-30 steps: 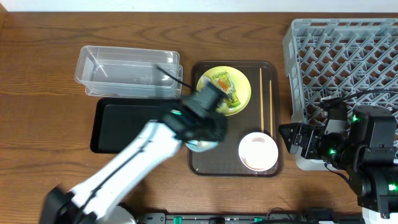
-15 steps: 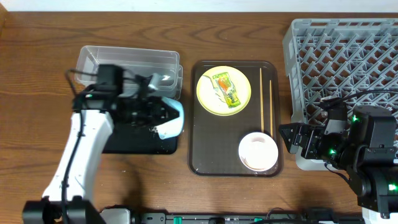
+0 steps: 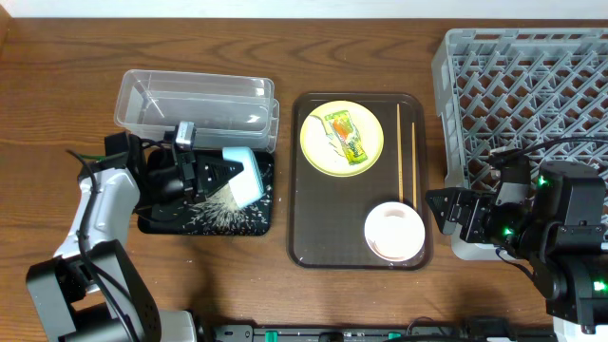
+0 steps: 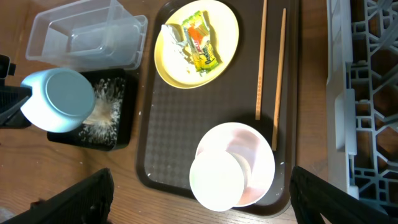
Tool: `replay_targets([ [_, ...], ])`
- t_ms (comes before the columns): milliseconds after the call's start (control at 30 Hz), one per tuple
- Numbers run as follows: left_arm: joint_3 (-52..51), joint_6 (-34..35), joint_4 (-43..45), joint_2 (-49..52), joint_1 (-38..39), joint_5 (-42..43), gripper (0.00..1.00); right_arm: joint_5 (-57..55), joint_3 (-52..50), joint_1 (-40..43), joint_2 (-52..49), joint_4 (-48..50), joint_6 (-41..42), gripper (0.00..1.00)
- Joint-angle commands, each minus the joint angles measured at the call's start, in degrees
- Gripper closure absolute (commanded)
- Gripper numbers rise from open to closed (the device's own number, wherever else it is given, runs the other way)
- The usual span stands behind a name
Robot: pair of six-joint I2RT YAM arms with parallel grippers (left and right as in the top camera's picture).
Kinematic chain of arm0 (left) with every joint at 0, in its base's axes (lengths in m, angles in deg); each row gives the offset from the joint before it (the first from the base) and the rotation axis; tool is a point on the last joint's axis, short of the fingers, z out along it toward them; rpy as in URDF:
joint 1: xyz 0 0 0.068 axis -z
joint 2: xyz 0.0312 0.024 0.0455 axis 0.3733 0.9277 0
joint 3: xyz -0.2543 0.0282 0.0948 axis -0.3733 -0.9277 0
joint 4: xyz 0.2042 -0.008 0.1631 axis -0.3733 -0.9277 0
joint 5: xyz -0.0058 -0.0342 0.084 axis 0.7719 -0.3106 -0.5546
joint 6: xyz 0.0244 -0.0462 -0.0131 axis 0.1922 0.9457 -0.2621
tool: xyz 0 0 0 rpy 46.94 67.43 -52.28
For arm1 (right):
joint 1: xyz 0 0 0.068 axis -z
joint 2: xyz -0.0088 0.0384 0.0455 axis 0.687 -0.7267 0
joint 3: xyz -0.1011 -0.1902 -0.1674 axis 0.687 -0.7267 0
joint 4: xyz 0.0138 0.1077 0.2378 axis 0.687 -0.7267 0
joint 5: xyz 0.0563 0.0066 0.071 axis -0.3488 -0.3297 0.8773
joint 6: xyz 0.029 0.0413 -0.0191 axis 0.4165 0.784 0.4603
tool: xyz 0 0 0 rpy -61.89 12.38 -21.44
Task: Sort waste into correct bins and load items into the dishwasher rack
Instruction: 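Tip the blue bowl to pour rice onto the black tray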
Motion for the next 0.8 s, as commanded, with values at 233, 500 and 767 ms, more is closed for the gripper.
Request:
replay_targets([
  [233, -0.02, -0.94, 2.34, 0.37, -0.46, 0.92, 0.94, -0.2, 0.96, 0.79, 0.2, 0.02, 0.55, 0.12],
  [500, -0.13, 2.29, 1.97, 1.03, -1.29, 0.66, 0.94, -0.17, 0.96, 0.79, 0.2, -0.09, 0.55, 0.12],
  [767, -0.74, -6.29, -3.67, 0.79, -0.52, 3.54, 0.94, -0.22, 0.94, 0.79, 0.2, -0.17, 0.5, 0.11],
])
